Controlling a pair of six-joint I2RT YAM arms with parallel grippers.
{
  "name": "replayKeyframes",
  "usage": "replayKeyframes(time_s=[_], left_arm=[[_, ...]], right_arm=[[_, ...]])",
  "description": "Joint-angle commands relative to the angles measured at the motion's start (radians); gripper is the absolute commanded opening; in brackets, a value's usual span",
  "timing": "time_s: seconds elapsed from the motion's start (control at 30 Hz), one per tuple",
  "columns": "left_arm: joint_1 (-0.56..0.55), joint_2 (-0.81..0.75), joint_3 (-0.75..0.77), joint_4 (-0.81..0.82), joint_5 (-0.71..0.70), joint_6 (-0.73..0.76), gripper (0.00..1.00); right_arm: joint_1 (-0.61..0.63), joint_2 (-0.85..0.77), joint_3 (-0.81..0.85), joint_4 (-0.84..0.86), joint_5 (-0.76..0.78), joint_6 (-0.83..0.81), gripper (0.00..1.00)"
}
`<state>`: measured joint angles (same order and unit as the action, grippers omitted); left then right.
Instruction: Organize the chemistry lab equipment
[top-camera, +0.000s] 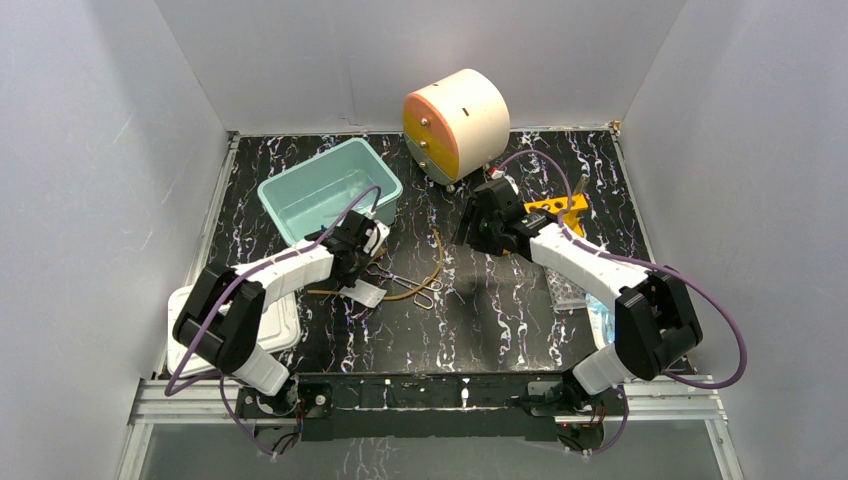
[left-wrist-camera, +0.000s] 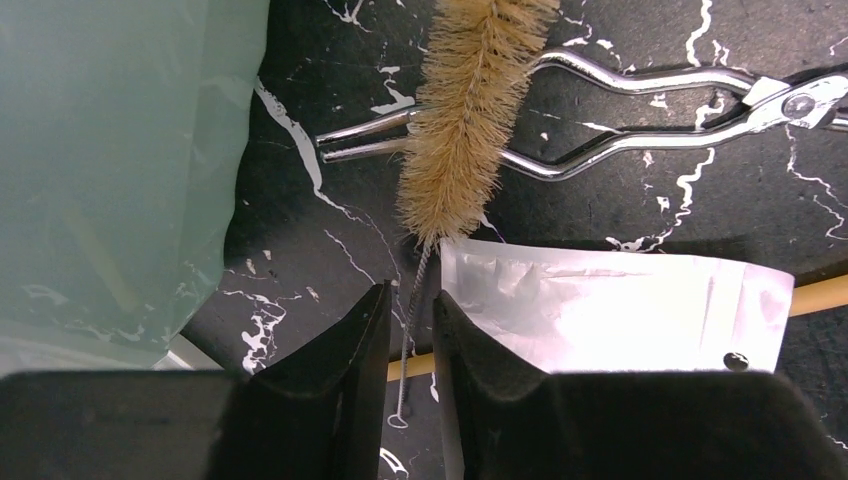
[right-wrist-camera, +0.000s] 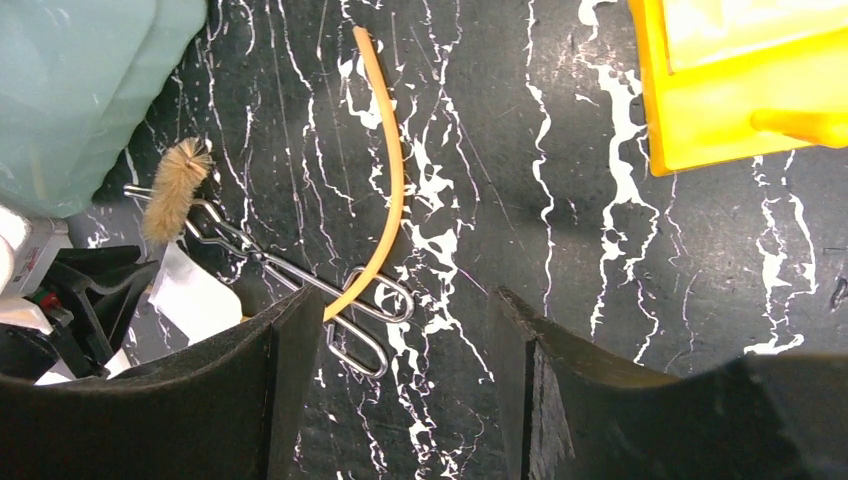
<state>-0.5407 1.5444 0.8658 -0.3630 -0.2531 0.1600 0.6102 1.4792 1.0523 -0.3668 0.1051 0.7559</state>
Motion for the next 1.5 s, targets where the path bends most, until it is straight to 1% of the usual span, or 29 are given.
replayKeyframes(time_s=[0.0,0.13,0.2,0.3,0.37,0.53,0.6,0.7,0.83,0.97,1.07,1.2,1.27,1.37,1.47], left_arm=[[-0.004,0.005,0.028,0.007,-0.002,-0.005,0.21],[-0.004,0.024,0.030,0.016,-0.019,-0.004,0.20],[-0.004,0.035,0.039,0.009,0.021,0.002,0.20],[-0.004,0.054,0.049,0.001,0.031,-0.003,0.18],[-0.004,0.068,0.058,-0.003,0.025,-0.004,0.15],[-0.004,0.073,0.087,-0.028,0.019,0.007,0.00],[-0.004,0.058,0.102,-0.045,0.027,0.019,0.00],[-0.004,0.009,0.122,-0.071,0.074,0.043,0.00],[-0.004,-0.073,0.138,-0.115,0.178,0.087,0.00],[-0.005,-0.167,0.138,-0.137,0.332,0.130,0.00],[-0.005,-0.219,0.161,-0.146,0.367,0.159,0.00],[-0.005,-0.228,0.258,-0.211,0.379,0.263,0.00],[-0.005,-0.205,0.347,-0.259,0.366,0.315,0.00],[-0.004,-0.159,0.436,-0.290,0.280,0.405,0.00],[0.009,-0.104,0.512,-0.290,0.153,0.507,0.00]], right_arm=[[-0.016,-0.050,-0.014,0.017,0.012,0.001,0.70],[-0.025,-0.067,-0.031,0.024,0.003,0.004,0.70],[-0.027,-0.076,-0.039,0.027,-0.001,0.008,0.70],[-0.030,-0.087,-0.044,0.026,0.000,0.008,0.70],[-0.030,-0.094,-0.047,0.025,0.001,0.008,0.70],[-0.032,-0.117,-0.057,0.025,0.010,0.010,0.70],[-0.032,-0.125,-0.058,0.023,0.014,0.010,0.70],[-0.031,-0.134,-0.058,0.020,0.021,0.010,0.70],[-0.032,-0.141,-0.058,0.018,0.031,0.010,0.70],[-0.034,-0.146,-0.061,0.017,0.039,0.011,0.70],[-0.034,-0.145,-0.058,0.016,0.044,0.009,0.70],[-0.036,-0.141,-0.049,0.010,0.044,0.004,0.70],[-0.038,-0.135,-0.037,-0.003,0.043,-0.003,0.70],[-0.039,-0.120,-0.009,-0.022,0.033,-0.019,0.70],[-0.042,-0.085,0.035,-0.049,0.024,-0.041,0.70]])
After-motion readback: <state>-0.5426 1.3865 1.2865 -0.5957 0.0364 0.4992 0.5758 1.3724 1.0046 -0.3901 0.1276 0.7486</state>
